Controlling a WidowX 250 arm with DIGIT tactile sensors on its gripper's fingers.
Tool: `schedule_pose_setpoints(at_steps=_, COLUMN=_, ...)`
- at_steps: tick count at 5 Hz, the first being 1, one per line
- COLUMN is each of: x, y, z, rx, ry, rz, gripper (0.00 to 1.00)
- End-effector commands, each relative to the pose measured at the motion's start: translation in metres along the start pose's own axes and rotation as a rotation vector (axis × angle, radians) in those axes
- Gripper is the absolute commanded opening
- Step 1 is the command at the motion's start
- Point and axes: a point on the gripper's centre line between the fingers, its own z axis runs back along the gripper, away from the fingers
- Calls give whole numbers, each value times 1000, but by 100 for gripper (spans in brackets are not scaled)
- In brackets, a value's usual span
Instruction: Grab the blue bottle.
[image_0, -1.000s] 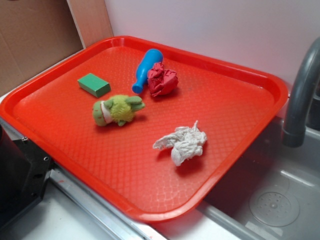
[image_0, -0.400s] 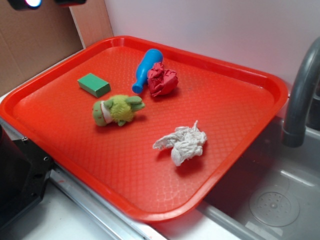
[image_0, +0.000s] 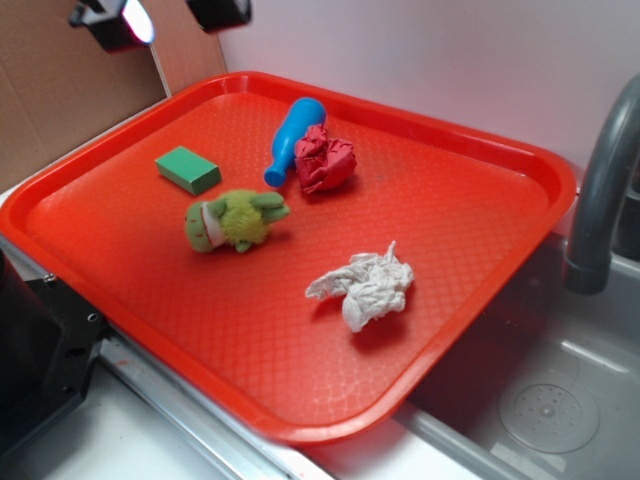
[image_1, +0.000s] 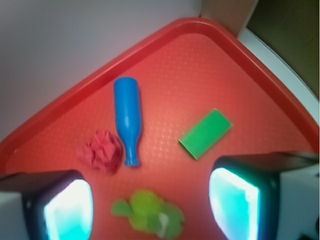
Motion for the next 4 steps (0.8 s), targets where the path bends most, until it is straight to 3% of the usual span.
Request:
schedule_pose_setpoints(at_steps=1, x=25, y=-17, z=-46, rx=30, ry=-102, rz=58, gripper=100)
schedule_pose_setpoints(at_steps=4, x=48, y=-12, z=-124, rx=135, ry=-113, rz=113, gripper=100)
